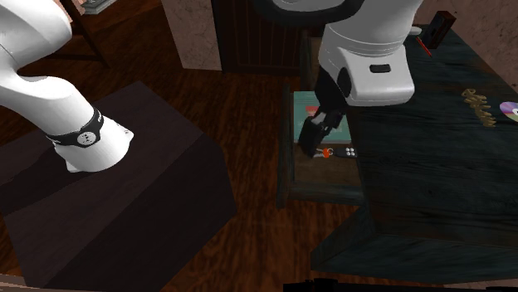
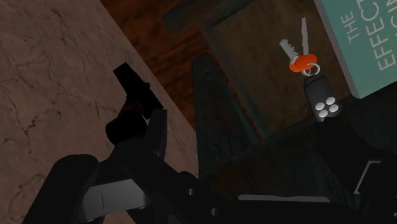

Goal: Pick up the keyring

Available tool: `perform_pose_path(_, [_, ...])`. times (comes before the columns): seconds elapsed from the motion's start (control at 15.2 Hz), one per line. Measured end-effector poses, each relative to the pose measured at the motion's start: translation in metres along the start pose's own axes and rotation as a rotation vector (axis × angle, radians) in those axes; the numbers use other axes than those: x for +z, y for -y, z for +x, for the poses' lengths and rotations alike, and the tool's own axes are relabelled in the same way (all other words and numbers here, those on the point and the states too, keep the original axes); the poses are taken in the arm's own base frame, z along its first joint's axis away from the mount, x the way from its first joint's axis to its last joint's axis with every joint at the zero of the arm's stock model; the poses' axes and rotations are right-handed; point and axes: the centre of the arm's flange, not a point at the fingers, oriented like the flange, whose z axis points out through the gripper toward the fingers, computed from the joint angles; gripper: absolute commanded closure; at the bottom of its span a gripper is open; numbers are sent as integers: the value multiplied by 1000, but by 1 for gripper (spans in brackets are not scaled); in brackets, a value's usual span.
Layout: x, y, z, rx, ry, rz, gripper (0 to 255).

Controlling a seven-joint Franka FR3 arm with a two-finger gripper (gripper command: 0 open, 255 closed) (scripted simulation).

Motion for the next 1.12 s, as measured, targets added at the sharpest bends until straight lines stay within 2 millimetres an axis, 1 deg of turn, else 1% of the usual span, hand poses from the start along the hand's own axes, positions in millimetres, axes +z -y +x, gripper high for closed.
perform_pose_path(0.13, [14,23,10,-8,2,-2,0])
perform_pose_path(0.33, [34,48,23,-20,5,-6,0])
perform_pose_path(0.4, [44,60,27,-25,5,-6,0])
perform_pose_path(0.53, [59,82,38,-33,8,-9,0])
perform_pose_path(0.73, [77,109,53,-45,11,-13,0])
perform_pose_path(0.79, [87,116,58,-50,12,-14,0])
perform_pose_path(0.92, [102,140,68,-57,14,-17,0])
perform_pose_path(1.12, [119,147,70,-60,15,-18,0])
